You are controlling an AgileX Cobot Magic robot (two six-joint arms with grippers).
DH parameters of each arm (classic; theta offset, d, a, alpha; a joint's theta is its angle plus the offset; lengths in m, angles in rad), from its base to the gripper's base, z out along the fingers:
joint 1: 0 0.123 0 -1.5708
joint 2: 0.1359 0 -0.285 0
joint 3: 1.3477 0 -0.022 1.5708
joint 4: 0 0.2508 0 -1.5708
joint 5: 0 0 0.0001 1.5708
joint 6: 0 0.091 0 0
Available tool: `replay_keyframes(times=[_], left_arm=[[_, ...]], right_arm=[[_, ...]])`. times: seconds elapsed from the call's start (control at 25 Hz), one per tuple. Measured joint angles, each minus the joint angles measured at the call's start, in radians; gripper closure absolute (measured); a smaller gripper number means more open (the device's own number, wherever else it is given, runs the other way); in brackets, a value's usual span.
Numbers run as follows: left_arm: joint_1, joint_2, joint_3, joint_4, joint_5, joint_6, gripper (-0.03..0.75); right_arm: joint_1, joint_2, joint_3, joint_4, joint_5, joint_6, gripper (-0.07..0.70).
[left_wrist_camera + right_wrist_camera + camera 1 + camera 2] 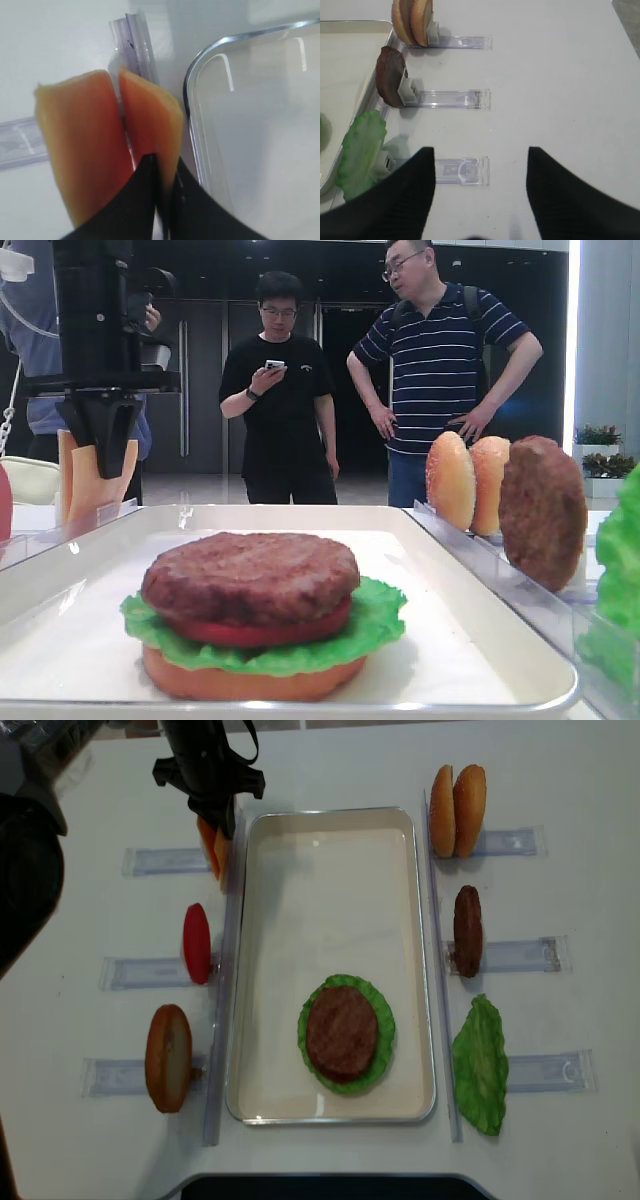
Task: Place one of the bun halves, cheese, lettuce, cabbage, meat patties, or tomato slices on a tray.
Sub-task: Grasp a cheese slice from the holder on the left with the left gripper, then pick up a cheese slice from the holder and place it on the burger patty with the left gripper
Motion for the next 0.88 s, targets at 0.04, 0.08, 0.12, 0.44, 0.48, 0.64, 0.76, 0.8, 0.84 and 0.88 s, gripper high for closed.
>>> replay_keyframes(times=[0.04,0.08,0.12,0.44,0.48,0.64,0.76,0.8,0.84,0.88], left_arm=[[0.000,0.000,0.000,0.000,0.000,0.000,0.685],[0.000,0.000,0.000,0.000,0.000,0.000,0.685],[0.000,0.000,0.000,0.000,0.001,0.000,0.685],[0.000,-0.001,-0.001,0.000,0.002,0.000,0.685],[0.000,-0.003,-0.001,0.000,0.003,0.000,0.685],[0.000,-0.019,-0.001,0.000,0.009,-0.003,0.685],[0.000,-0.041,-0.001,-0.004,0.011,-0.018,0.685],[0.000,-0.049,-0.001,-0.005,0.011,-0.021,0.685],[0.000,-0.058,-0.001,-0.007,0.011,-0.022,0.685],[0.000,-0.064,-0.001,-0.011,0.011,-0.023,0.685]], right_arm=[[0.000,0.000,0.000,0.000,0.000,0.000,0.215],[0.000,0.000,0.000,0.000,0.000,0.000,0.215],[0.000,0.000,0.000,0.000,0.000,0.000,0.215],[0.000,0.000,0.000,0.000,0.000,0.000,0.215],[0.000,0.000,0.000,0.000,0.000,0.000,0.215],[0.000,0.000,0.000,0.000,0.000,0.000,0.215],[0.000,0.000,0.000,0.000,0.000,0.000,0.215],[0.000,0.000,0.000,0.000,0.000,0.000,0.215],[0.000,0.000,0.000,0.000,0.000,0.000,0.215],[0.000,0.000,0.000,0.000,0.000,0.000,0.215]])
